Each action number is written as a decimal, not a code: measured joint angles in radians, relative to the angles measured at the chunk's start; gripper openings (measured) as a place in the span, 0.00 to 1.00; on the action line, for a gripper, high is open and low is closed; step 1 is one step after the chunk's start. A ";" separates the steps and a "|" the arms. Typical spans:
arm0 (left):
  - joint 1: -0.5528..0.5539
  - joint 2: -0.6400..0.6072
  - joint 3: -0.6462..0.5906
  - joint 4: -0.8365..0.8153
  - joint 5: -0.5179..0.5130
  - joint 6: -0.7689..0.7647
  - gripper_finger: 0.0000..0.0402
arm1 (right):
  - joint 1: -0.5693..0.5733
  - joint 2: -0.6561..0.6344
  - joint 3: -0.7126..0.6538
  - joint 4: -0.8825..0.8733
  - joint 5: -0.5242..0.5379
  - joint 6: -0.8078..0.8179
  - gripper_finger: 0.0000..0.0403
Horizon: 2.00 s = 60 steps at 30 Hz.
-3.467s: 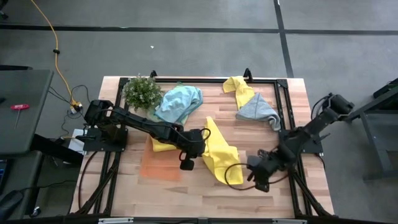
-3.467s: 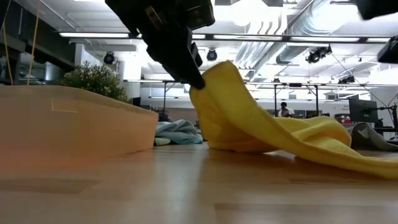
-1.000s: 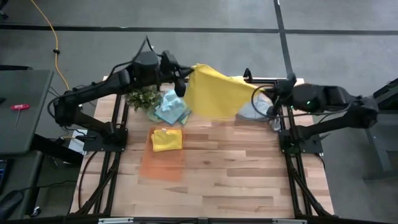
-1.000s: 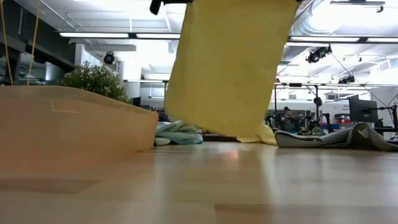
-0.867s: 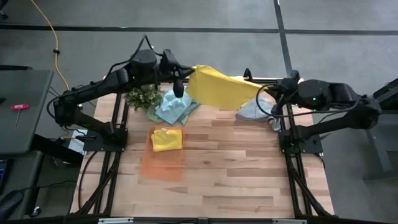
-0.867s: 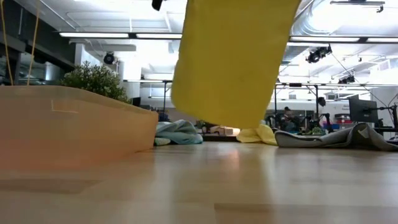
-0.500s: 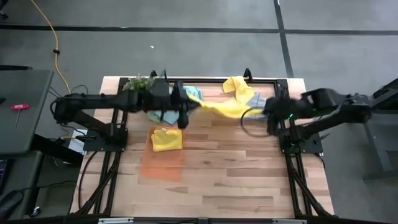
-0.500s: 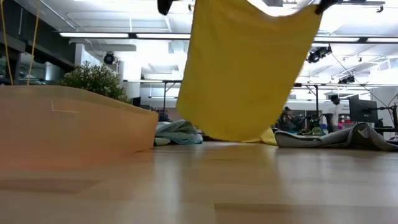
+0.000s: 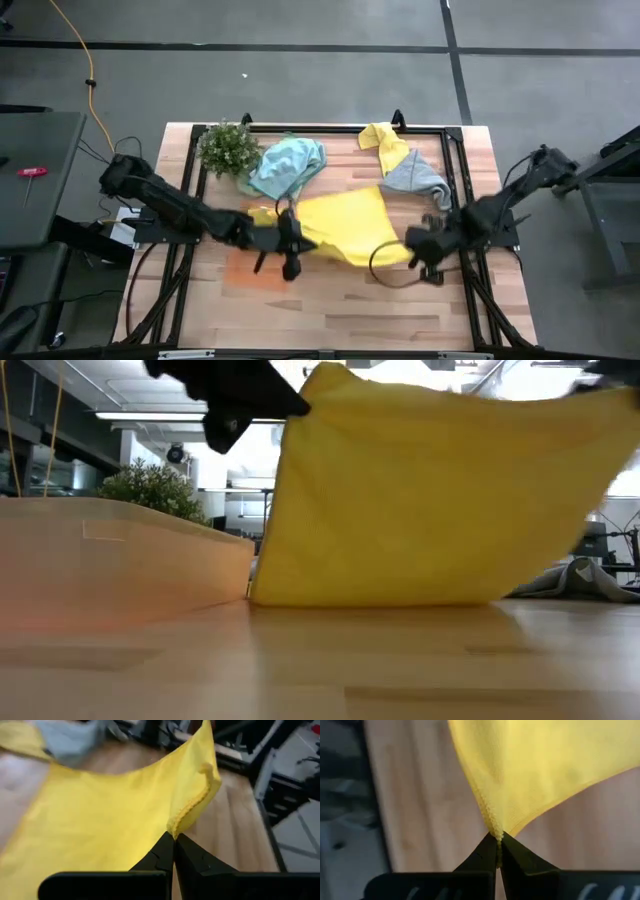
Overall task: Fold microfiber towels
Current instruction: Fold the middle right yellow microfiber towel
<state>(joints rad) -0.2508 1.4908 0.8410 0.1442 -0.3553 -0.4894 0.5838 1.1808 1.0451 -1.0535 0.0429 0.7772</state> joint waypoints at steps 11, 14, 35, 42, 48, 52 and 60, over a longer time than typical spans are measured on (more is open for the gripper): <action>-0.077 0.176 0.000 0.148 0.118 -0.126 0.00 | 0.215 0.057 -0.079 0.351 -0.119 0.330 0.00; -0.076 0.174 0.000 0.130 0.133 -0.162 0.00 | 0.213 0.066 -0.077 0.406 -0.161 0.321 0.00; 0.089 0.147 0.001 0.021 -0.030 -0.162 0.00 | -0.127 0.067 -0.078 -0.022 0.076 0.349 0.00; 0.139 0.147 0.001 0.007 -0.025 -0.172 0.00 | -0.219 0.150 -0.078 -0.055 0.079 0.351 0.00; 0.145 0.147 0.001 -0.046 0.009 -0.278 0.00 | -0.258 0.235 -0.078 -0.039 0.027 0.373 0.00; 0.111 0.147 0.001 -0.062 0.044 -0.341 0.00 | -0.227 0.239 -0.079 -0.011 -0.044 0.351 0.00; 0.059 0.128 0.001 0.055 0.315 -0.342 0.00 | -0.088 0.098 -0.078 0.100 -0.312 0.355 0.00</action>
<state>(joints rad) -0.1919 1.6192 0.8421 0.1991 -0.0407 -0.8317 0.4959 1.2792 0.9668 -0.9539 -0.2687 1.1317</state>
